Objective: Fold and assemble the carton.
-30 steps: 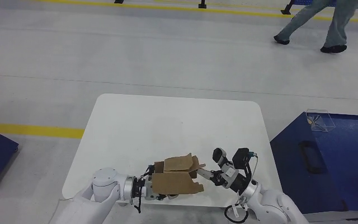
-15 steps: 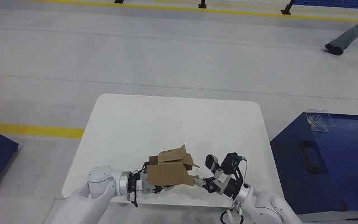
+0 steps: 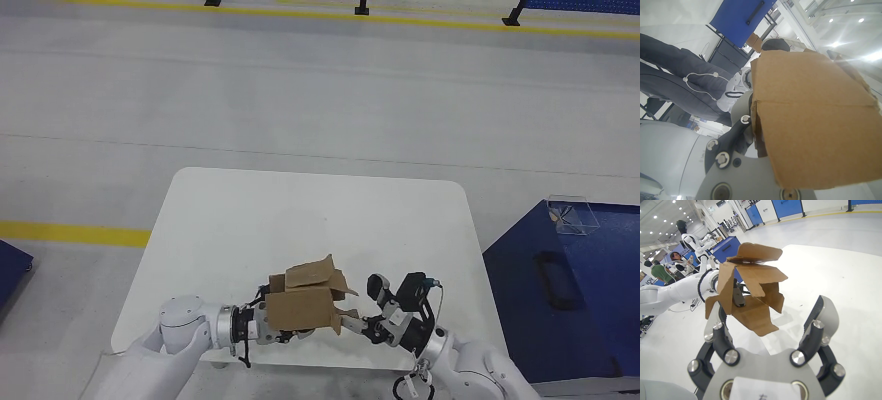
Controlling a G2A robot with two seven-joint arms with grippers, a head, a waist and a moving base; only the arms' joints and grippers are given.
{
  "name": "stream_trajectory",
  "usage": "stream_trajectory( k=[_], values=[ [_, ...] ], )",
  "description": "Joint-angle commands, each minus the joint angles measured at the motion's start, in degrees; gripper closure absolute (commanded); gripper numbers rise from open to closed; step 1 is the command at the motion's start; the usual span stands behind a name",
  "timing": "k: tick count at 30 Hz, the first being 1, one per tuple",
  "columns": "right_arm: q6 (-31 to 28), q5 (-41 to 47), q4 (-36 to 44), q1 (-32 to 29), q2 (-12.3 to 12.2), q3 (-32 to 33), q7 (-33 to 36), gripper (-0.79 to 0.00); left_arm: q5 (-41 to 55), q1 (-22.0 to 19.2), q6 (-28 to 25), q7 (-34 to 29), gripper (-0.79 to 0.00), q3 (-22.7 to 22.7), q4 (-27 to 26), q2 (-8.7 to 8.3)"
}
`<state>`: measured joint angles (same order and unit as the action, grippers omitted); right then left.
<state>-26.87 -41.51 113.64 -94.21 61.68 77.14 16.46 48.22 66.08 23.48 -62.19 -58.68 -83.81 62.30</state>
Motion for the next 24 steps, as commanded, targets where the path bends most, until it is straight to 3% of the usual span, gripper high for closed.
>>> stream_trajectory(
  k=[1, 12, 24],
  values=[
    [-0.3, 0.5, 0.4, -0.8, -0.1, 1.3, -0.4, -0.785, -0.3, 0.2, -0.7, -0.5, 0.000, -0.1, -0.2, -0.07],
    [-0.6, 4.1, 3.3, -3.3, -0.6, 7.7, -2.0, -0.785, -3.1, 1.1, -2.9, -2.7, 0.000, 0.6, -1.9, -0.36],
    [1.6, 0.0, -2.0, 2.4, 0.2, -1.4, 1.1, -0.785, -6.9, 2.9, -6.4, -3.0, 0.000, 0.2, -4.7, -0.95]
  ],
)
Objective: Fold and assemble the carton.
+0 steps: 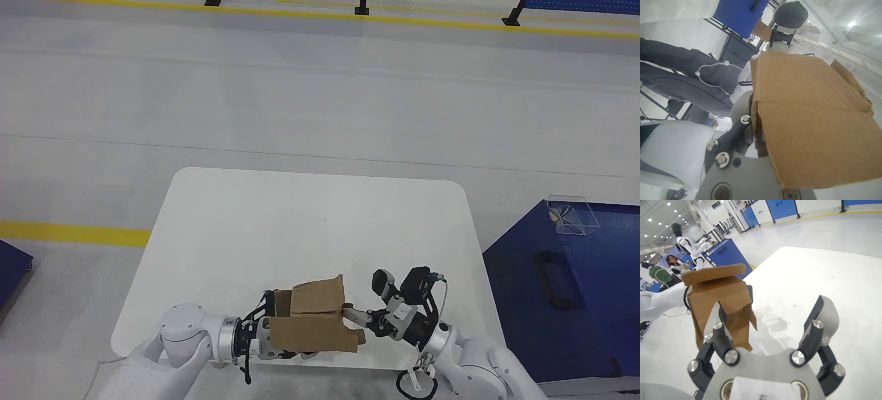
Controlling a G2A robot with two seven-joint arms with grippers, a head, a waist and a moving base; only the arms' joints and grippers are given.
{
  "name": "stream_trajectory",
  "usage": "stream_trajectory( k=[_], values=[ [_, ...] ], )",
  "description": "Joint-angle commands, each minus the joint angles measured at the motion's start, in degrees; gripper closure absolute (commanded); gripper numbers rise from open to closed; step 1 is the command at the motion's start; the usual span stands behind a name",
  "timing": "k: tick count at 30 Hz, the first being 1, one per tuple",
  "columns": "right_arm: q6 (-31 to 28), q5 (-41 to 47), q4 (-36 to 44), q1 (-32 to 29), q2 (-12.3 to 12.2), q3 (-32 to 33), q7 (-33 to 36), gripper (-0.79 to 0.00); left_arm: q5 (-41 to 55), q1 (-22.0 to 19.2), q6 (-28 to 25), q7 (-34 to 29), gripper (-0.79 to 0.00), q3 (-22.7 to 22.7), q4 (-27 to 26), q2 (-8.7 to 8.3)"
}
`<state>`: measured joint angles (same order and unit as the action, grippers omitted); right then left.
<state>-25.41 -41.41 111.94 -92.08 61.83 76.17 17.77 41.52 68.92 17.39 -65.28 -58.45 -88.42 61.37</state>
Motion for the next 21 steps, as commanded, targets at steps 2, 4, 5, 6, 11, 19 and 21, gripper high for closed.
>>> stream_trajectory(
  k=[2, 4, 5, 6, 11, 19, 21],
  values=[
    [0.3, -0.1, -0.9, 0.8, 0.2, -1.1, -0.7, -0.785, -0.3, 0.4, -0.7, 0.2, 0.000, -0.1, -0.3, -0.08],
    [0.2, 0.4, -1.3, 1.0, 0.3, -1.5, -1.0, -0.785, -0.4, 0.5, -1.2, 0.3, 0.000, -0.3, -0.5, -0.11],
    [0.1, 0.7, -1.4, 1.0, 0.3, -1.6, -1.0, -0.785, -0.7, 0.6, -1.6, 0.4, 0.000, -0.2, -0.6, -0.13],
    [0.0, 1.0, -1.6, 1.1, 0.3, -1.7, -0.8, -0.785, -0.8, 0.7, -1.8, 0.4, 0.000, -0.2, -0.6, -0.14],
    [0.0, 0.5, -1.9, 1.4, 0.3, -2.2, -0.8, -0.785, -1.9, 1.0, -3.3, 1.5, 0.000, -0.3, -1.0, -0.20],
    [-0.3, 1.3, -1.6, 1.1, 0.3, -1.6, -1.2, -0.785, -1.9, 1.9, -7.3, 3.6, 0.000, -1.2, -1.2, -0.21],
    [-0.5, 1.5, -1.5, 1.0, 0.2, -1.1, -1.1, -0.785, -2.3, 2.2, -8.2, 4.6, 0.000, -1.5, -1.4, -0.22]
  ],
)
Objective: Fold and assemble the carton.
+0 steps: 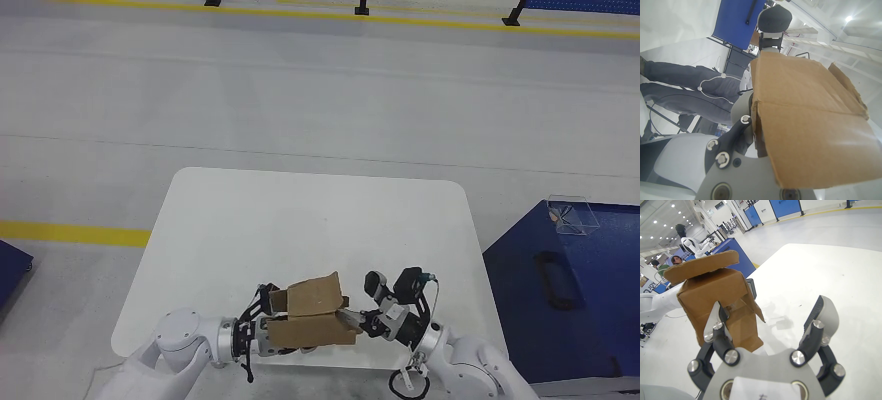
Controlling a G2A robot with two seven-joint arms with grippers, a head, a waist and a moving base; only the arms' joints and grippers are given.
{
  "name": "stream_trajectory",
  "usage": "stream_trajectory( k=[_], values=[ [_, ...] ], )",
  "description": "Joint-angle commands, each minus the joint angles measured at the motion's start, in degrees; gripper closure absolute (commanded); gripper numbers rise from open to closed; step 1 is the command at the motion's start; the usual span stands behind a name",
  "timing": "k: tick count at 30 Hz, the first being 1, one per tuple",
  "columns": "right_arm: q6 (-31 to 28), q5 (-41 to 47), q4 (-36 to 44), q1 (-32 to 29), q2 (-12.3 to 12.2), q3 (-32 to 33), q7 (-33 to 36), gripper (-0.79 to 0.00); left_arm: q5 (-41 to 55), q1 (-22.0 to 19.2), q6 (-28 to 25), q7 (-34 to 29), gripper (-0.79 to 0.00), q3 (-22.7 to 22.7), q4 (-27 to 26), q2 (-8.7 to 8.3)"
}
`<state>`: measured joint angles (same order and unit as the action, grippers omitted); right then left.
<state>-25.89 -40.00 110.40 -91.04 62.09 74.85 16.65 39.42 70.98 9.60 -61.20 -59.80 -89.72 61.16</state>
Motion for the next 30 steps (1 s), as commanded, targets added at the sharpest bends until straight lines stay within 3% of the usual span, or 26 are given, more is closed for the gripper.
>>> stream_trajectory(
  k=[1, 21, 30],
  values=[
    [-0.1, 0.2, 0.1, -0.1, 0.0, 0.4, 0.2, -0.785, -0.3, 0.2, -0.6, 0.8, 0.000, -0.1, -0.1, 0.00],
    [-1.2, 2.1, 3.5, -4.4, -0.9, 7.4, 1.5, -0.785, 2.9, -0.1, -1.7, 3.4, 0.000, -2.6, 1.5, 0.13],
    [0.8, 0.1, 1.0, -0.9, -0.5, 3.1, 2.8, -0.785, 1.8, -0.2, -2.2, 4.4, 0.000, -1.5, 1.2, 0.46]
  ],
)
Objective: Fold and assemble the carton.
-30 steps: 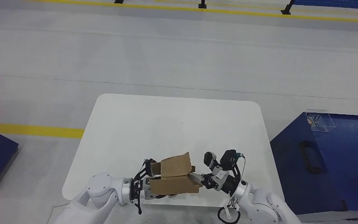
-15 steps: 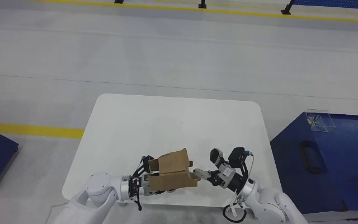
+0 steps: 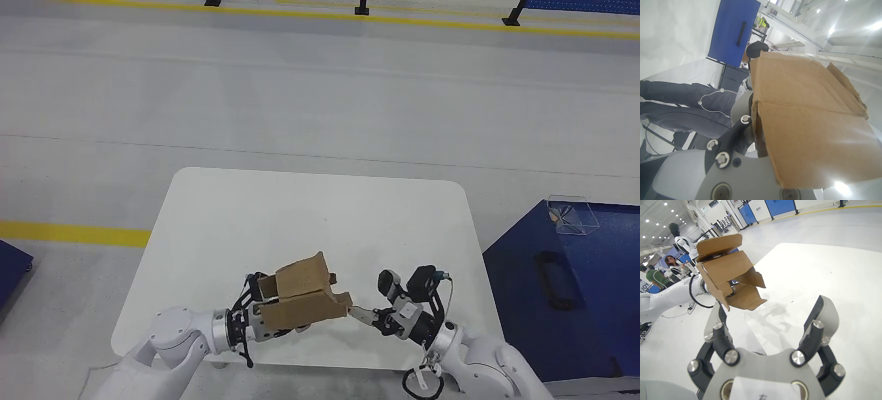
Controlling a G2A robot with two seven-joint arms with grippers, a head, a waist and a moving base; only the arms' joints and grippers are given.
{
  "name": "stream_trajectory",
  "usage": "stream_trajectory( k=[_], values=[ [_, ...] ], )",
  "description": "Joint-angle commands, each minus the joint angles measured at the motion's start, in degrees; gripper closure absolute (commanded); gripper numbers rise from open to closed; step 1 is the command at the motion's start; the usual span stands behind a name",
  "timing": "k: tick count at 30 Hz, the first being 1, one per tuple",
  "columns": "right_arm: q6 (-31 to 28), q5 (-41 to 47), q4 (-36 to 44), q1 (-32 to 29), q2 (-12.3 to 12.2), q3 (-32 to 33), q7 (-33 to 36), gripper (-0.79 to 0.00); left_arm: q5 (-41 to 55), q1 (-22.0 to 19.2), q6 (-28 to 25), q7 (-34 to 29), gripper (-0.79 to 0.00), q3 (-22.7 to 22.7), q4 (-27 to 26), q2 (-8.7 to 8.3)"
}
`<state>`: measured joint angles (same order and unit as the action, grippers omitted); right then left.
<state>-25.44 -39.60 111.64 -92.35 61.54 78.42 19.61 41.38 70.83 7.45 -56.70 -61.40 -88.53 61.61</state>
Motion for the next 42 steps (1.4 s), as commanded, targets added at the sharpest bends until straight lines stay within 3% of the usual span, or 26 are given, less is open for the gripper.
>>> stream_trajectory(
  k=[1, 12, 18, 42],
  values=[
    [0.7, -0.6, -0.6, 1.0, 0.1, -0.9, -0.4, -0.785, -0.4, 0.0, -0.3, -0.2, 0.000, 0.2, -0.1, 0.03],
    [0.9, -1.0, -2.5, 2.9, 0.6, -3.8, -1.7, -0.785, -1.4, 0.5, -1.6, -1.5, 0.000, 0.1, -0.6, 0.02],
    [-0.4, 0.5, -0.6, 1.0, 0.4, -1.3, -4.3, -0.785, -1.9, 0.8, -2.0, -2.4, 0.000, 0.0, -0.7, -0.01],
    [0.9, -0.7, -2.8, 4.7, 1.0, -5.8, -1.5, -0.785, -7.4, 0.7, -3.8, -2.8, 0.000, 1.9, -1.5, 0.07]
  ],
)
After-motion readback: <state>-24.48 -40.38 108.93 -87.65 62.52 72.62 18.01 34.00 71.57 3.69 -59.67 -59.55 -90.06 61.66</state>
